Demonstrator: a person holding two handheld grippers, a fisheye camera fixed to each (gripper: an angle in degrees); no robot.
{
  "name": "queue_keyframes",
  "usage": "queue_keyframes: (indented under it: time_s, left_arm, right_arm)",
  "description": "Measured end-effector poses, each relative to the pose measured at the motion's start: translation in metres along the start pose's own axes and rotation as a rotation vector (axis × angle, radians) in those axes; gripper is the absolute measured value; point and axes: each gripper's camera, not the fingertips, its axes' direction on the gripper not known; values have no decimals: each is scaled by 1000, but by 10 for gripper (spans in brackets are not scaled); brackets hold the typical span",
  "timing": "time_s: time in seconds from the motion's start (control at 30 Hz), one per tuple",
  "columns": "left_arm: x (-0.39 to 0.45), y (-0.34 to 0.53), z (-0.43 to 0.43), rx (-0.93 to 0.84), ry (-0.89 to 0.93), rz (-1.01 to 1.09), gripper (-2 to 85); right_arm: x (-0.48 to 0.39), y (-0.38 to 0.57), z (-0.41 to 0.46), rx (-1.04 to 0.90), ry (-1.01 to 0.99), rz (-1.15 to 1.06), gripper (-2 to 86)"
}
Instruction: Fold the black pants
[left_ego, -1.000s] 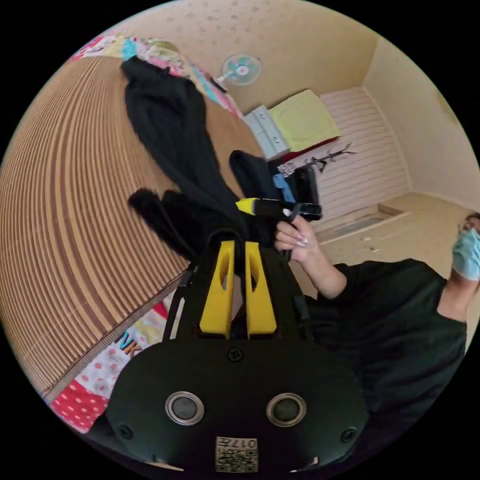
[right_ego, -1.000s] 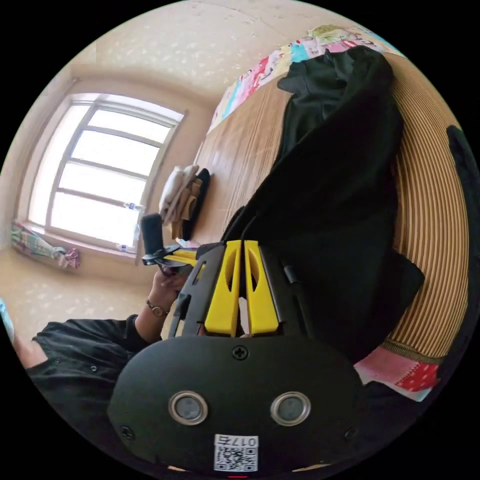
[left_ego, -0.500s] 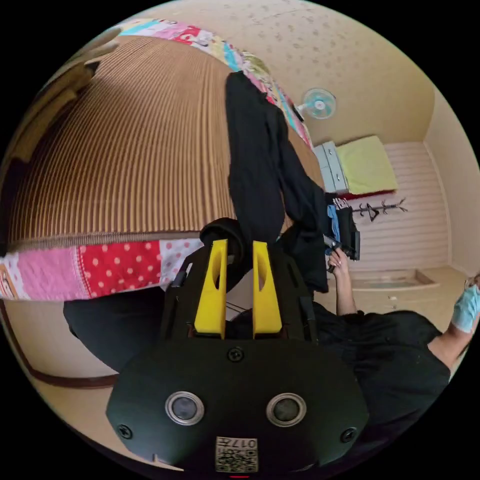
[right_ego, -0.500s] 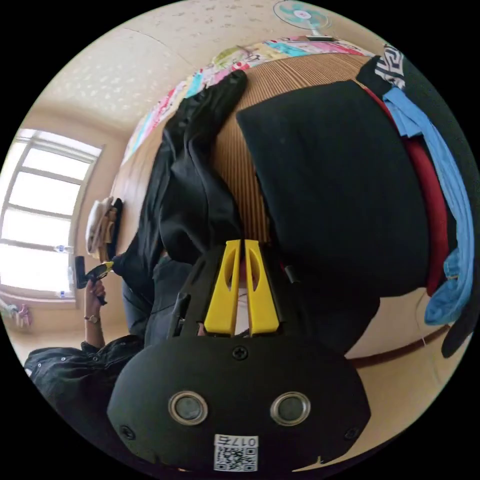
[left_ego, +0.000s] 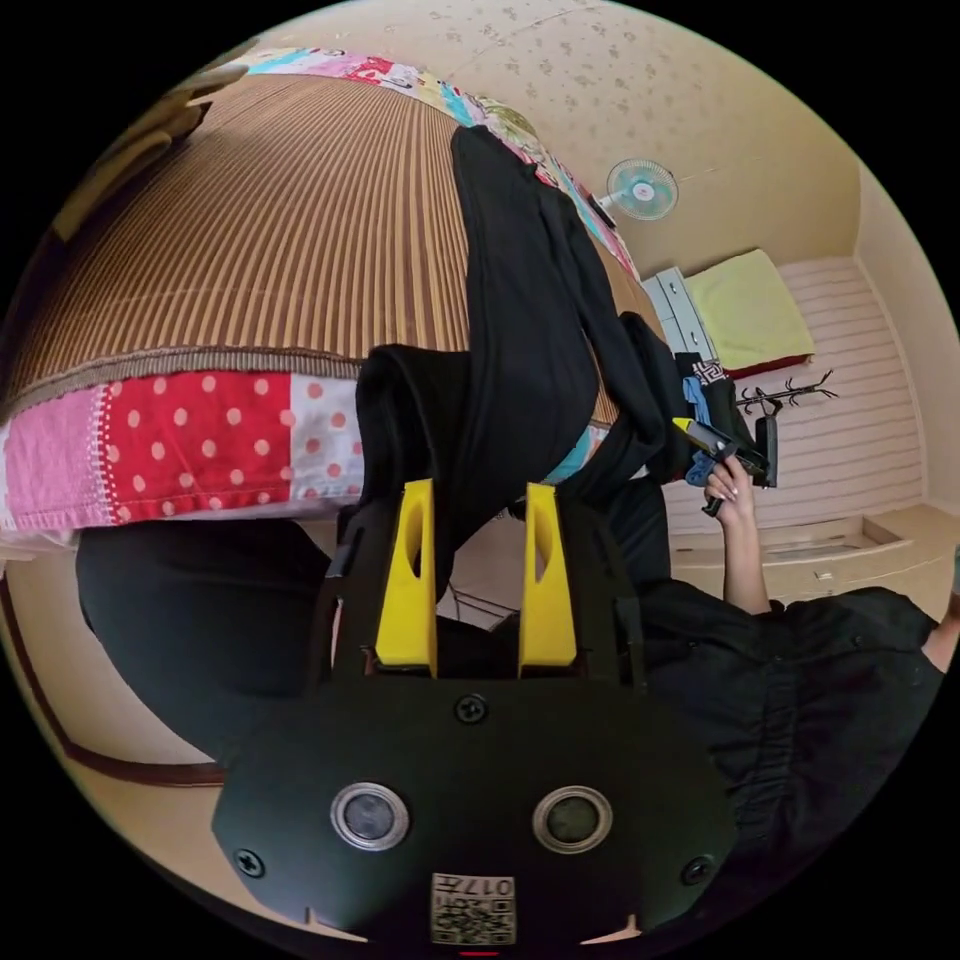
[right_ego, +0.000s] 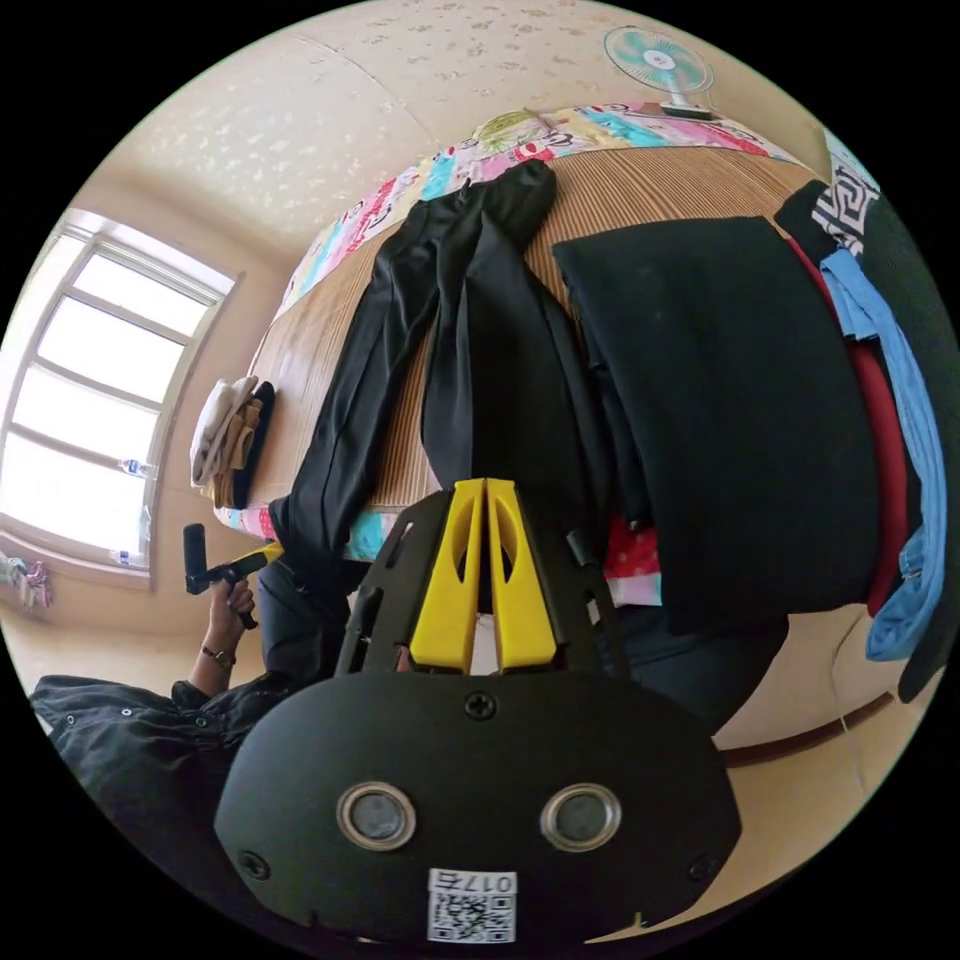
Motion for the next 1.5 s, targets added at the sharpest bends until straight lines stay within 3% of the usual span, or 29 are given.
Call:
queue_keyframes:
  time_s: [0.13, 0.2, 0.33, 0.57, 0.7, 0.77, 0.9, 1.03, 1.13, 1.27, 1.5]
  left_arm:
    - [11, 13, 24, 9, 14, -16, 135]
    - [23, 19, 33, -11, -65, -2, 133]
    - [62, 50, 24, 155, -278, 18, 131]
    - [86, 60, 45, 177, -190, 152, 151]
    - [104, 65, 50, 209, -258, 205, 155]
    - [129, 73, 49, 251, -334, 268, 130]
    - [147, 80, 49, 286, -293, 320, 76]
    - [137, 58, 73, 144, -291, 262, 94]
    - [118, 48, 77, 128, -411, 103, 97]
    - [88, 29, 87, 5, -365, 3, 104]
    - [63, 11, 88, -27, -415, -86, 76]
  right_arm:
    - [-14, 7, 19, -59, -94, -19, 5]
    - [-18, 12, 21, -65, -115, -36, 5]
    - [-13, 27, 19, -68, -139, -22, 7]
    - [12, 50, 16, -78, -169, 38, 7]
    - [13, 55, 16, -95, -209, 28, 5]
    - [13, 59, 13, -98, -211, 16, 5]
    - [21, 66, 14, -110, -199, 26, 4]
    - [29, 73, 17, -123, -235, 39, 4]
    - [28, 76, 17, -142, -246, 26, 4]
    - [31, 80, 12, -159, -268, 10, 4]
    - [58, 89, 0, -152, -370, 71, 3]
